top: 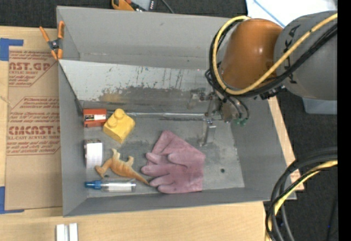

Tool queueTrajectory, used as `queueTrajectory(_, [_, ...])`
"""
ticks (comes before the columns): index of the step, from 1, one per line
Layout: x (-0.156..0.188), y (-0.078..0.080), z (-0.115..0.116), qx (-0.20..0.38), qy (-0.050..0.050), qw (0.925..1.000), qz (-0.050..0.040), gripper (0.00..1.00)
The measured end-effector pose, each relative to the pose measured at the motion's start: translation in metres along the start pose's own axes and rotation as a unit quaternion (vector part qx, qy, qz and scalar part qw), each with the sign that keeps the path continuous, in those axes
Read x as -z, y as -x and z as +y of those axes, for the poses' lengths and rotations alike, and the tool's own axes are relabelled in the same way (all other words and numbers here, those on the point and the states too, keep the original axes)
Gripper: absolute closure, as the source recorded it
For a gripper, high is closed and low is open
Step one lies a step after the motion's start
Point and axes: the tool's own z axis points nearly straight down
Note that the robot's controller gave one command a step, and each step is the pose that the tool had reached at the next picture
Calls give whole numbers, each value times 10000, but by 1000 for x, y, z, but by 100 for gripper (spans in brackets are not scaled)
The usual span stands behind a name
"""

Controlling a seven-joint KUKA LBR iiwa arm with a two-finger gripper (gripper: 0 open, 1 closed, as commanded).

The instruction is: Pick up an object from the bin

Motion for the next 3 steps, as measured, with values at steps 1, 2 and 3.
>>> queueTrajectory(1, [-90,-68,8,-180,27,9997,162,0])
queueTrajectory(2, [-83,-8,20,-171,9,9999,-16,100])
queueTrajectory(3, [-83,-8,20,-172,8,9999,-16,100])
